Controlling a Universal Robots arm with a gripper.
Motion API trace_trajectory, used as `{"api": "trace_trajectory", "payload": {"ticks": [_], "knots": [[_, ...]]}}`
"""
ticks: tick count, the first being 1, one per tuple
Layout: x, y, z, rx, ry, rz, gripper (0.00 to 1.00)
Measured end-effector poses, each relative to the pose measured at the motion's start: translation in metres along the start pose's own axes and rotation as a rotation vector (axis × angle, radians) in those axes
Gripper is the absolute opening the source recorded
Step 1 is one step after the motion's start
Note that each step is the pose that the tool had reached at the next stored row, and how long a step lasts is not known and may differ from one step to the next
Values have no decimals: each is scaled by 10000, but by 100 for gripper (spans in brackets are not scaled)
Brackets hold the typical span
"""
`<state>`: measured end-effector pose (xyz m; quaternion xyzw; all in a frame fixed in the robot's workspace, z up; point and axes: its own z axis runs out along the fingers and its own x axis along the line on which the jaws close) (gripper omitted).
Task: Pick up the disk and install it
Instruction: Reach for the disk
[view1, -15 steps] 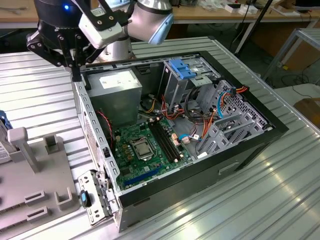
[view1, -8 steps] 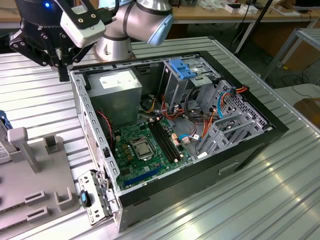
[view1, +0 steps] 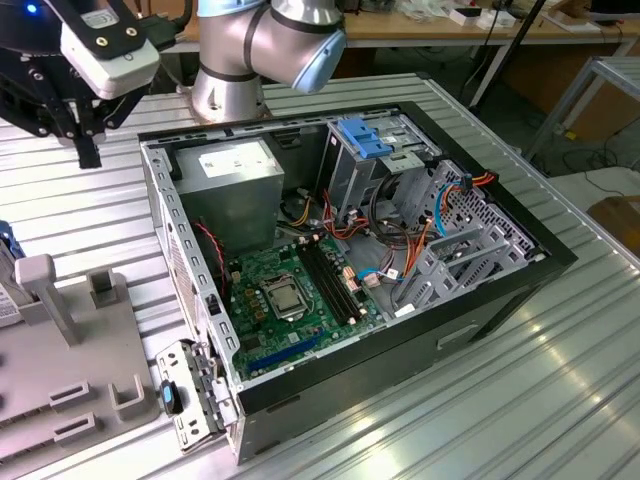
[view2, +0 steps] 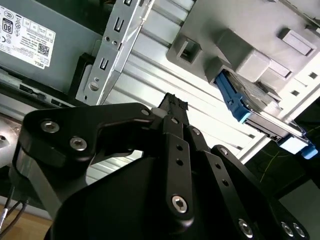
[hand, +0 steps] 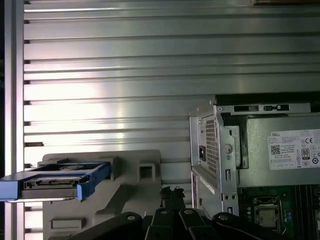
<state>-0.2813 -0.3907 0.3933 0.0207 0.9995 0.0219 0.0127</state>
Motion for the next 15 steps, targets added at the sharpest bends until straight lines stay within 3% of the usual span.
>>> {"api": "trace_trajectory", "payload": {"ticks": [4,9,13,15], "knots": [[196,7,-4,-1,1,-34,11],[392,-1,-10,-1,2,-42,11],[659,-12,-16,-2,1,-42,11],[759,-16,-20,0,3,-43,11]]}}
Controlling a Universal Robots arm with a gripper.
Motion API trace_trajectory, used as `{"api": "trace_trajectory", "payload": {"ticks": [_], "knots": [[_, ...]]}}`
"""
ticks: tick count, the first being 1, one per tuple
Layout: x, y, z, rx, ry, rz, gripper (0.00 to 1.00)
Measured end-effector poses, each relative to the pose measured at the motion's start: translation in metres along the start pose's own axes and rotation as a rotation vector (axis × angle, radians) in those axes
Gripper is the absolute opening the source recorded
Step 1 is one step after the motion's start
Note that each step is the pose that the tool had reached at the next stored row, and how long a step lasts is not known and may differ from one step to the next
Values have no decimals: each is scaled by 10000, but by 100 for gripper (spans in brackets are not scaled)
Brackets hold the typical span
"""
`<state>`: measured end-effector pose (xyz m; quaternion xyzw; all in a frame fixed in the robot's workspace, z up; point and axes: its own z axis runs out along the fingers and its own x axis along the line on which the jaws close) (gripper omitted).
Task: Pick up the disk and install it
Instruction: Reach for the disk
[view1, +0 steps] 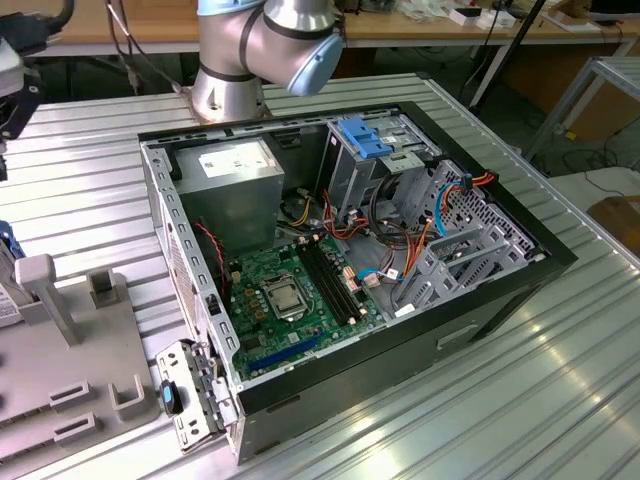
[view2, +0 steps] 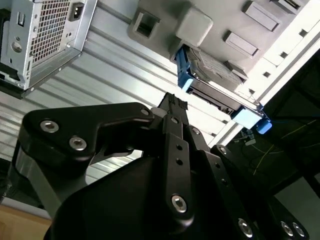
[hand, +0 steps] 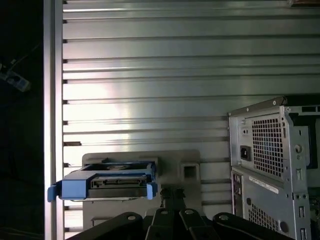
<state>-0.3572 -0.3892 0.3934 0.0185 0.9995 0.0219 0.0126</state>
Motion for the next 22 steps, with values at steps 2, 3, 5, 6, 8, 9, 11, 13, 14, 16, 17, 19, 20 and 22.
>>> {"api": "trace_trajectory", "payload": {"ticks": [2,3,5,6,8,9,11,13,14,16,17,19,20,22], "knots": [[160,-6,-4,-1,0,-14,11],[186,-7,-5,-1,1,-17,11],[289,-11,-7,-2,1,-40,11],[320,-12,-8,-2,2,-54,11],[389,-15,-9,-3,3,-88,11],[426,-17,-9,-4,4,-117,11],[475,-21,-10,-5,7,-157,11],[544,-26,-11,-5,7,-194,11],[571,-27,-10,-6,7,-203,11],[670,-34,-12,-7,8,-225,11],[731,-41,-13,-7,8,-234,11],[847,-64,-16,-8,8,-250,11],[868,-71,-17,-7,10,-253,11],[904,-88,-18,-8,9,-261,11]]}}
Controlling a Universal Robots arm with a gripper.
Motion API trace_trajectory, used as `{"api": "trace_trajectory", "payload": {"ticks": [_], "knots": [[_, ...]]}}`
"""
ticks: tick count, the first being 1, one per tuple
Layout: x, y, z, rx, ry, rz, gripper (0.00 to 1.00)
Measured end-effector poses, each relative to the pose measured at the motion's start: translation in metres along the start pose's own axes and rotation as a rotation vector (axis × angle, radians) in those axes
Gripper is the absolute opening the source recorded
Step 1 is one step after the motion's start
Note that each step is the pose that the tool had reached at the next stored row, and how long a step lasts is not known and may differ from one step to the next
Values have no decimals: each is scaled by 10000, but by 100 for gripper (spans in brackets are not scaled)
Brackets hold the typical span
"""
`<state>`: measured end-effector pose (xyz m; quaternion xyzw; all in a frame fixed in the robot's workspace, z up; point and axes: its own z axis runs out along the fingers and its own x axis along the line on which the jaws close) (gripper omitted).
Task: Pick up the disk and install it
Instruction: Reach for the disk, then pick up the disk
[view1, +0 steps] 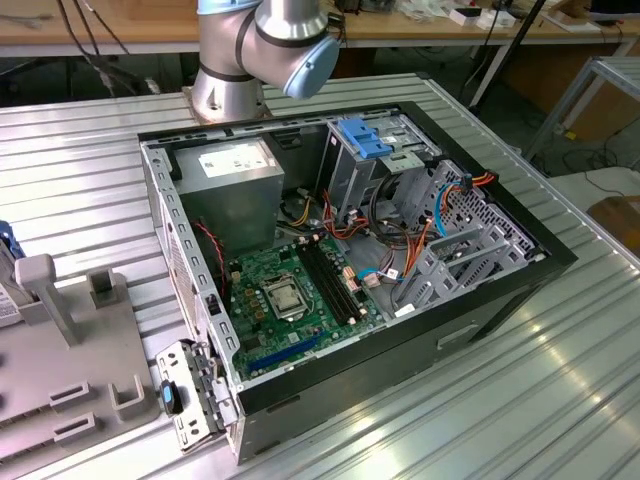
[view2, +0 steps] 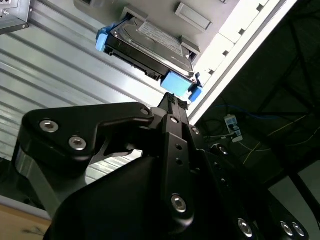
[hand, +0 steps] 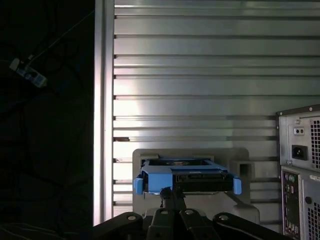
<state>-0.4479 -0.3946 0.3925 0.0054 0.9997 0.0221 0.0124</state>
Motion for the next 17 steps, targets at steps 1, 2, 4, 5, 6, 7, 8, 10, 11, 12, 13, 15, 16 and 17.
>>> {"api": "trace_trajectory", "payload": {"ticks": [1,2,4,5,6,7,8,10,11,12,13,15,16,17], "knots": [[14,-8,0,0,-1,-4,11],[27,-15,-1,0,0,-8,11],[35,-19,-2,0,1,-12,11],[37,-20,-1,0,0,-12,11],[38,-20,-1,0,1,-12,11],[40,-20,-1,-1,0,-13,11],[41,-20,-2,0,1,-13,11],[44,-21,-1,0,0,-15,11],[45,-21,-1,0,0,-15,11],[46,-21,-1,0,1,-16,11],[47,-22,-1,0,1,-16,11],[49,-22,-1,0,0,-17,11],[51,-22,-2,0,1,-18,11],[52,-23,-2,0,1,-18,11]]}}
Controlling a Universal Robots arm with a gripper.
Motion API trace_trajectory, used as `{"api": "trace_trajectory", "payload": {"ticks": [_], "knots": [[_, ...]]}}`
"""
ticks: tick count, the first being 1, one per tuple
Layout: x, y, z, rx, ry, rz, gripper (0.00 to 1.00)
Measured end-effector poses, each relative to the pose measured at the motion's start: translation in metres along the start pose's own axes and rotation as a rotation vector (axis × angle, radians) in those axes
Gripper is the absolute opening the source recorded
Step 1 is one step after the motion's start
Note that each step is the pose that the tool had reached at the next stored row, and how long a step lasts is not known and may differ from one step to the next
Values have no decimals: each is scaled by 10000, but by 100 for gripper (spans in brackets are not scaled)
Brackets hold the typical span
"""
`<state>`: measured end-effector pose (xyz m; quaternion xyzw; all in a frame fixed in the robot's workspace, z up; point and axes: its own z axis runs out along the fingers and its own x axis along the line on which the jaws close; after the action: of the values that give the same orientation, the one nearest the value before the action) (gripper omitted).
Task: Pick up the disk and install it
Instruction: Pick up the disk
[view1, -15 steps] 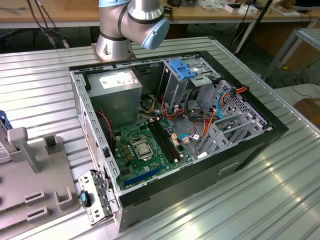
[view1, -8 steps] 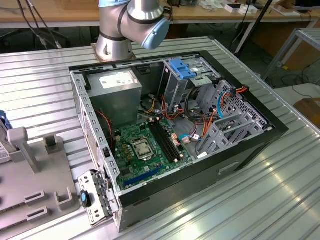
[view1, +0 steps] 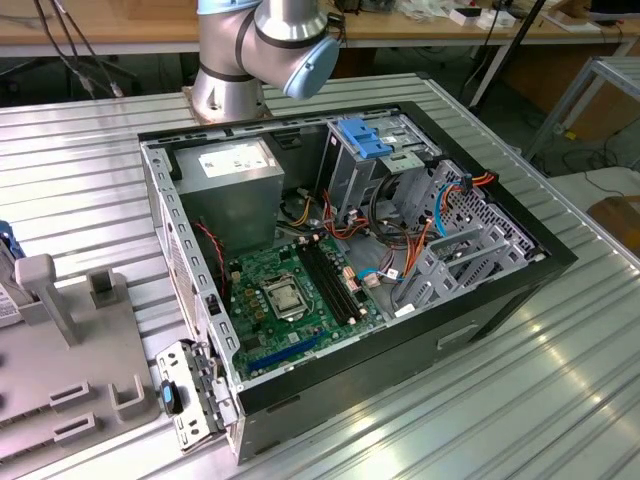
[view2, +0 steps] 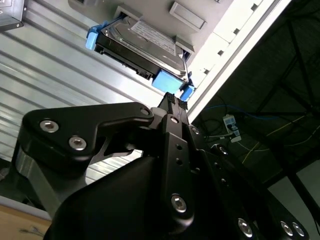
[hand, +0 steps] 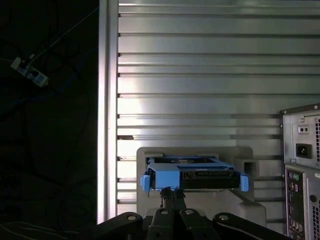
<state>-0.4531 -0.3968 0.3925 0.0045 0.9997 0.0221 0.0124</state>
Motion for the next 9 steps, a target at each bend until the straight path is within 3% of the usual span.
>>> {"api": "trace_trajectory", "payload": {"ticks": [7,9], "knots": [[5,0,0,-12,6,-124,11],[5,-1,0,-22,22,-496,11]]}}
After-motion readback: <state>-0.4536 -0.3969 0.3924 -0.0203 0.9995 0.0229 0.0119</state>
